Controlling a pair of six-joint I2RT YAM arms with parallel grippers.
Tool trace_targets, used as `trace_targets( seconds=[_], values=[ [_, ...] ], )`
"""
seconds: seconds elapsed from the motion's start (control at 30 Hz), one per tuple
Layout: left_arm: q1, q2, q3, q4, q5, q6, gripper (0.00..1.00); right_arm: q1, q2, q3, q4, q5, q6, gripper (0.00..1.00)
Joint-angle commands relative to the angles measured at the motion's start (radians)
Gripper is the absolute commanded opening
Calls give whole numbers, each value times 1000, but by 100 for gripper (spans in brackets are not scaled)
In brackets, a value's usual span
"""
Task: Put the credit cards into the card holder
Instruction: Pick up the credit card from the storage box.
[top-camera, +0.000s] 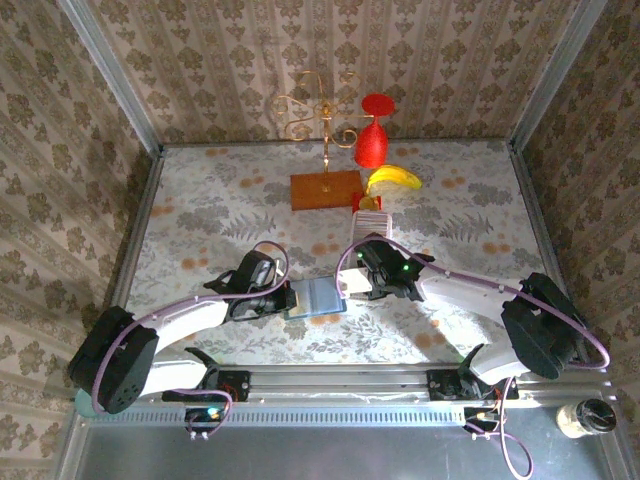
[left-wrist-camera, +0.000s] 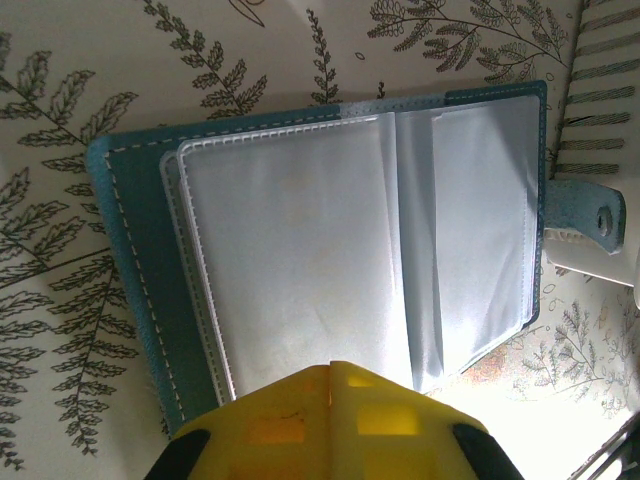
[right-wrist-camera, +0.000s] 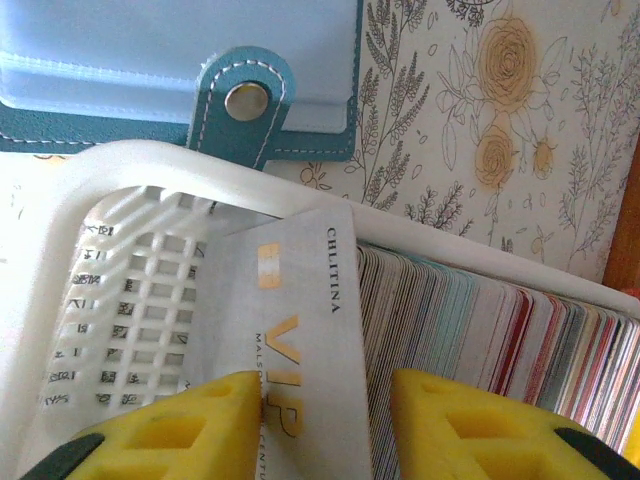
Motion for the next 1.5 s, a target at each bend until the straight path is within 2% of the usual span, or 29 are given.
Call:
trace_targets(
  seconds=[0.0, 0.8, 0.87, 1.13, 1.27, 1.37, 1.43, 1.47],
  values=[
    [-9, -8, -18, 3, -2, -22, 0, -2, -31, 5, 5, 13, -8, 37],
    [-12, -3, -20, 9, -1, -25, 0, -12, -97, 4, -1, 34, 18, 31],
    [-12, -4, -20, 6, -2, -25, 0, -13, -100, 3, -4, 33, 22, 26],
    [-12, -11, -18, -6, -8, -22, 0, -12, -125, 4, -35, 21, 53, 15],
    [-13, -11, -15, -9, -5, -19, 0, -10, -159, -2, -62, 10, 77, 13],
    [-12, -16, -11, -22, -8, -16, 0, -3, -193, 6, -120, -25, 109, 9],
    [-12, -26, -11, -34, -14, -13, 0, 4, -223, 32, -195, -89, 170, 0],
    [-10, -35, -11, -41, -17, -11, 0, 9, -242, 47, -234, -132, 215, 0]
  ],
)
